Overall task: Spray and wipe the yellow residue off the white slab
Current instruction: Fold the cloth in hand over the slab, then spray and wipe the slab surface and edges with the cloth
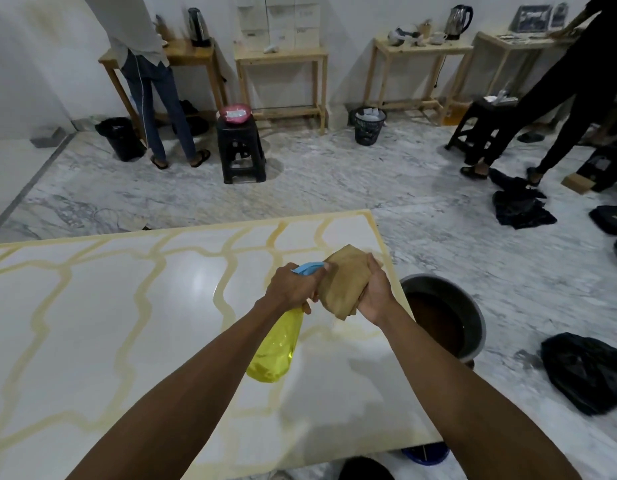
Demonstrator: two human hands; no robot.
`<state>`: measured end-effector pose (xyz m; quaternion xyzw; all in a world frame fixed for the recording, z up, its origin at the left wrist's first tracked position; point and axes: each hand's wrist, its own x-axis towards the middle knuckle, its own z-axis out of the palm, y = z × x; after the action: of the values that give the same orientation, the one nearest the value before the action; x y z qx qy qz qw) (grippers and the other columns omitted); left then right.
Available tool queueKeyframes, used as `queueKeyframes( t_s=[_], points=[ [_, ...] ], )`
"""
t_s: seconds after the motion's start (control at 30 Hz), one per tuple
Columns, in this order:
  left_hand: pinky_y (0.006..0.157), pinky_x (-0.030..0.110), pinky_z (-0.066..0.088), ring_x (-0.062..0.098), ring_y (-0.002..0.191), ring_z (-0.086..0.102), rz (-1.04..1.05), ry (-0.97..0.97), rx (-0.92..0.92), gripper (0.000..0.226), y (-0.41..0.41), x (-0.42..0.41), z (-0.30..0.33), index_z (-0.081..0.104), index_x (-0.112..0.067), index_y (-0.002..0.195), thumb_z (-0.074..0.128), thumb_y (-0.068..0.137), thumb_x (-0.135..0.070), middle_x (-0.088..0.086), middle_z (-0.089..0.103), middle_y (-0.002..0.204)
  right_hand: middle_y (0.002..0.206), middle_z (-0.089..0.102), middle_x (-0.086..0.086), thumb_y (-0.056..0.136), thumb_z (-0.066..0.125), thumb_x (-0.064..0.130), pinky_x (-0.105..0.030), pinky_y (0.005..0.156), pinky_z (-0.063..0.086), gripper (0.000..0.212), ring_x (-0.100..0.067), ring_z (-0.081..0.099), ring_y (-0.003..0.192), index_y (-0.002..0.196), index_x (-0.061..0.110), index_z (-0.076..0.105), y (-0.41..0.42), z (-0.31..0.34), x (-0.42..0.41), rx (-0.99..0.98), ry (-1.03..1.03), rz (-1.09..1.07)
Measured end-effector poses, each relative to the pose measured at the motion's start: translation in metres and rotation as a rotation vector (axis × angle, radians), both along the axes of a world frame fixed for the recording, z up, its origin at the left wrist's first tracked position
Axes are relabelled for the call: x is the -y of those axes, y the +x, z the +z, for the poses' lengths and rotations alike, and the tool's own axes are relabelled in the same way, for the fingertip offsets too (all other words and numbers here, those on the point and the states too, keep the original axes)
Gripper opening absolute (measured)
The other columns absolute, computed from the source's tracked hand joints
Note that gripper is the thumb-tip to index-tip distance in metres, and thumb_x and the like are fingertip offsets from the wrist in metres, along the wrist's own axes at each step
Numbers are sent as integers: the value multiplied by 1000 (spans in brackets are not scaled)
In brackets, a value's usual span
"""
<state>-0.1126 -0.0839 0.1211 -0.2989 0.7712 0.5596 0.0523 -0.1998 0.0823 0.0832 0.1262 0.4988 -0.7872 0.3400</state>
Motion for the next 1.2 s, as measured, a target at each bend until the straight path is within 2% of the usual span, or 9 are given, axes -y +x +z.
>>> queueKeyframes(
  t_s=[0.33,0.4,0.5,0.57,0.63,0.7,0.8,0.93,1.2],
  points=[
    [70,54,67,44,72,77,140,58,44,60,-83,-19,-21,75,0,74,75,89,-58,12,76,67,134,56,-10,90,44,73,-45,98,50,81,-29,58,115,142,11,42,-101,-65,-45,-68,505,167],
    [65,49,67,46,75,76,181,64,24,56,-100,-17,-19,74,-2,72,74,93,-55,14,76,70,122,57,-7,101,39,57,-37,92,49,59,-28,56,112,136,10,47,-136,-58,-41,-244,710,170],
    [60,42,64,44,75,76,237,56,12,59,-127,-9,-18,74,-2,72,71,95,-57,16,77,74,80,53,4,106,38,40,-22,55,36,30,-15,51,69,107,19,60,-199,-53,-20,-711,804,215],
    [66,46,64,41,68,76,265,39,20,65,-143,-2,-22,73,-1,69,70,94,-61,13,77,73,84,57,-1,107,42,26,-29,51,32,30,-14,47,60,132,14,55,-241,-66,5,-966,869,277],
    [71,47,64,35,57,74,270,20,36,65,-155,3,-24,73,-4,67,68,94,-63,9,77,72,92,62,-8,102,48,12,-33,60,37,36,-24,56,71,139,11,50,-272,-81,35,-1180,943,359],
    [73,45,63,32,52,72,277,-3,49,65,-165,7,-35,73,-5,67,67,94,-64,8,77,72,124,60,-21,99,52,10,-44,90,39,44,-38,58,108,142,8,47,-289,-103,69,-1297,1052,574],
    [77,50,66,32,57,75,284,-23,62,68,-172,12,-51,74,-3,71,65,94,-66,6,78,72,163,25,-12,103,41,44,-44,118,1,61,-35,18,150,158,23,22,-287,-159,82,-1336,1176,984],
    [78,52,66,31,56,74,301,-37,80,68,-172,20,-65,75,-3,73,63,95,-66,5,78,73,168,-5,-2,88,1,70,-56,119,-13,65,-34,-13,153,145,48,-20,-281,-208,74,-1352,1282,1034],
    [80,52,65,30,57,75,288,-21,106,68,-139,10,-69,75,-4,75,65,93,-69,3,78,71,168,-5,-4,86,2,63,-56,119,-8,75,-37,-13,152,158,41,7,-253,-206,46,-1391,1277,1117]
  ],
)
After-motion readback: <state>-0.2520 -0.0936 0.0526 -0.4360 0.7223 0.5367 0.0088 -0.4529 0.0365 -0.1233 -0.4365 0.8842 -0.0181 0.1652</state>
